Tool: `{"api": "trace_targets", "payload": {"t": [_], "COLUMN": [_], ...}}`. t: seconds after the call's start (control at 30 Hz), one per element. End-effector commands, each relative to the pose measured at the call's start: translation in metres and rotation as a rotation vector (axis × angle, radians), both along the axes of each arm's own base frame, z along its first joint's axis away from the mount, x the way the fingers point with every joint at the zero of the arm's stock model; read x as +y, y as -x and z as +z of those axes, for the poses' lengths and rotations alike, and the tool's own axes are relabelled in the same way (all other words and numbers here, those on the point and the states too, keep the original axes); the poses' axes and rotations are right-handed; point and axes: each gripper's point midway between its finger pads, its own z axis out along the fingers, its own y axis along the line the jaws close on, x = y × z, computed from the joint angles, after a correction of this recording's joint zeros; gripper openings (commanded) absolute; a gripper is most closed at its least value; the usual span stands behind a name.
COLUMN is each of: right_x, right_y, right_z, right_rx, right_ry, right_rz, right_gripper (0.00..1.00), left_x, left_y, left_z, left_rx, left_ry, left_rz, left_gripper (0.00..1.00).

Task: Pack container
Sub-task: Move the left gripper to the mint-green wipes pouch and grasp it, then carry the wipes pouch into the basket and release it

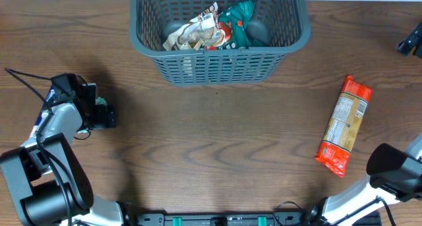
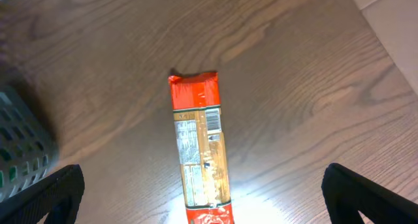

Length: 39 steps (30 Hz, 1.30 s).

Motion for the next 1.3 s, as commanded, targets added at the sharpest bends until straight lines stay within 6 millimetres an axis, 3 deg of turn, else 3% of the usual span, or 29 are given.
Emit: {"api": "trace_targets", "payload": {"t": [0.0, 0.1, 0.2, 0.27, 0.33, 0.5, 0.53, 0.6, 0.83, 1.07, 1.17, 1.27], "right_x": [0.000, 0.000, 0.001, 0.001, 0.001, 0.001, 0.001, 0.002, 0.002, 0.002, 0.002, 0.002], "right_y": [0.002, 0.003, 0.004, 0.004, 0.004, 0.004, 0.004, 0.004, 0.004, 0.003, 0.003, 0.003], "right_z": [0.000, 0.000, -0.001, -0.001, -0.001, -0.001, -0.001, -0.001, -0.001, -0.001, -0.001, -0.001], "right_rx": [0.005, 0.010, 0.016, 0.017, 0.017, 0.017, 0.017, 0.014, 0.014, 0.014, 0.014, 0.014], "right_ry": [0.003, 0.001, -0.002, -0.003, -0.003, -0.003, -0.003, -0.007, -0.008, -0.007, -0.006, -0.007], "right_rz": [-0.003, -0.003, -0.003, -0.003, -0.003, -0.003, -0.003, 0.000, 0.001, 0.004, 0.004, 0.004], "right_gripper": [0.99, 0.99, 0.99, 0.99, 0.99, 0.99, 0.99, 0.99, 0.99, 0.99, 0.99, 0.99], "left_x": [0.001, 0.001, 0.001, 0.001, -0.001, -0.013, -0.016, -0.022, -0.050, -0.108, -0.141, -0.184], "left_y": [0.005, 0.002, -0.008, -0.016, -0.025, -0.044, -0.049, -0.058, -0.081, -0.105, -0.120, -0.144], "left_z": [-0.010, -0.007, 0.008, 0.023, 0.043, 0.112, 0.129, 0.163, 0.286, 0.403, 0.434, 0.452], "left_rx": [0.032, 0.023, -0.013, -0.047, -0.085, -0.179, -0.206, -0.272, -0.561, -0.847, -0.931, -1.003], "left_ry": [0.004, 0.001, -0.010, -0.021, -0.034, -0.055, -0.064, -0.082, -0.128, -0.134, -0.134, -0.136], "left_rz": [0.001, -0.001, -0.001, -0.010, -0.021, -0.069, -0.083, -0.103, -0.156, -0.289, -0.380, -0.496], "left_gripper": [0.95, 0.76, 0.67, 0.66, 0.65, 0.38, 0.23, 0.06, 0.06, 0.06, 0.06, 0.06]}}
